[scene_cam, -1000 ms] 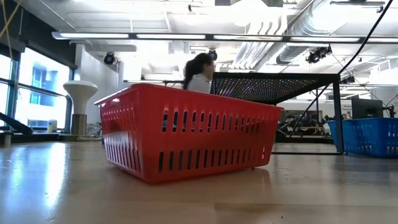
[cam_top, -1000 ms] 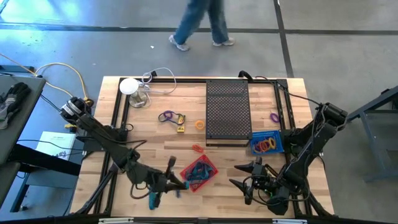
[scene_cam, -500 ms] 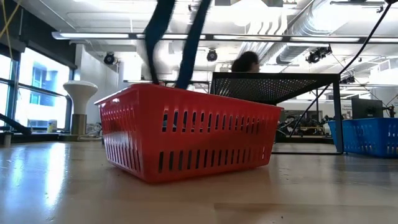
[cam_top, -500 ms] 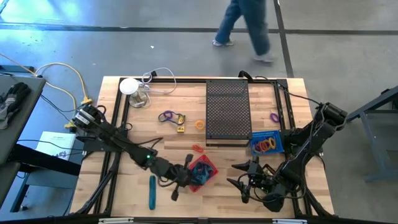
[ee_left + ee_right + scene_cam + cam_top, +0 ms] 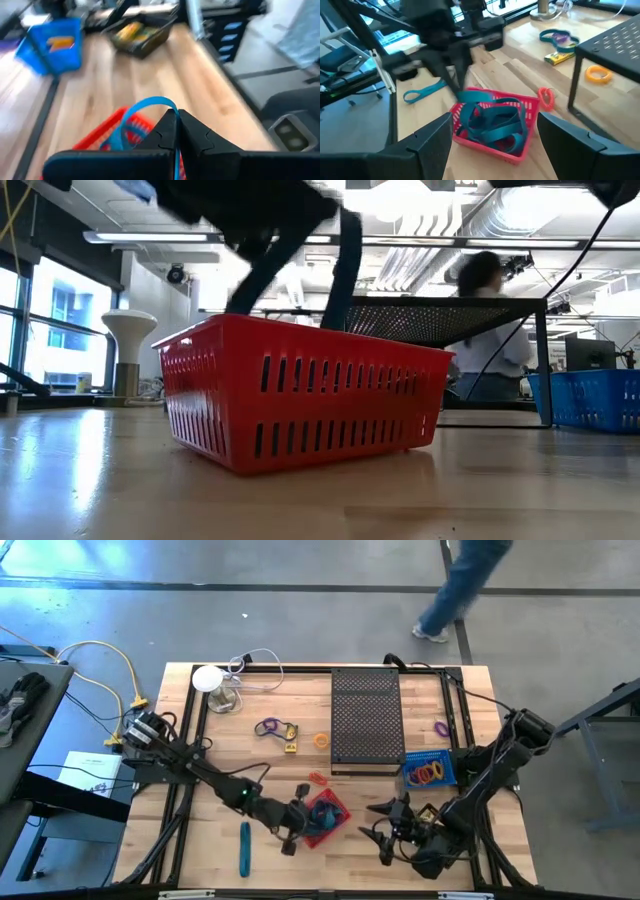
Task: Pick & Place Office Desk Supplies
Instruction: Put the blue rubberband into the red basket, then put the small crayon box into the black basket
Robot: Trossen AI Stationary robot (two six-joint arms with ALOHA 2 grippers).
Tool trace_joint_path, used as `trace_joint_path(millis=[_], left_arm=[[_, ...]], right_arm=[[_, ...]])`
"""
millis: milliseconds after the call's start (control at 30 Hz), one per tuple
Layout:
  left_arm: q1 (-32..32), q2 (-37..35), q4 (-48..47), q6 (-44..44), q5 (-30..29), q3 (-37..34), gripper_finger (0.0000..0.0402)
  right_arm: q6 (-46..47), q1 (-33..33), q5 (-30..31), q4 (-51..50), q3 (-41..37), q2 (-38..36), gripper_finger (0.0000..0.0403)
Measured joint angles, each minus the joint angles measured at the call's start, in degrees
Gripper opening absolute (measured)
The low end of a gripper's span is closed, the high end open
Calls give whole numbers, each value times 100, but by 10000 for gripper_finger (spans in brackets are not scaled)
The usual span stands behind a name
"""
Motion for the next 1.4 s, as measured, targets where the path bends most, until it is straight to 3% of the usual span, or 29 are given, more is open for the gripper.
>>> trace_joint_path(millis=[267, 500, 967, 1133, 1400], left_arm=[[353, 4, -829, -937, -106, -2, 1], [380, 74, -1027, -958, 550, 0, 1], [421, 656, -1126, -594, 886, 346, 3], [353, 656, -1399, -567, 883, 352, 39], [58, 559, -1321, 337, 698, 348, 120]], right_arm=[[-23, -171, -311, 170, 0, 24, 276], [-269, -238, -350, 328, 0, 70, 276], [-375, -255, -467, 453, 0, 66, 276], [-448, -255, -600, 499, 0, 66, 276], [-450, -255, -665, 510, 0, 63, 276]])
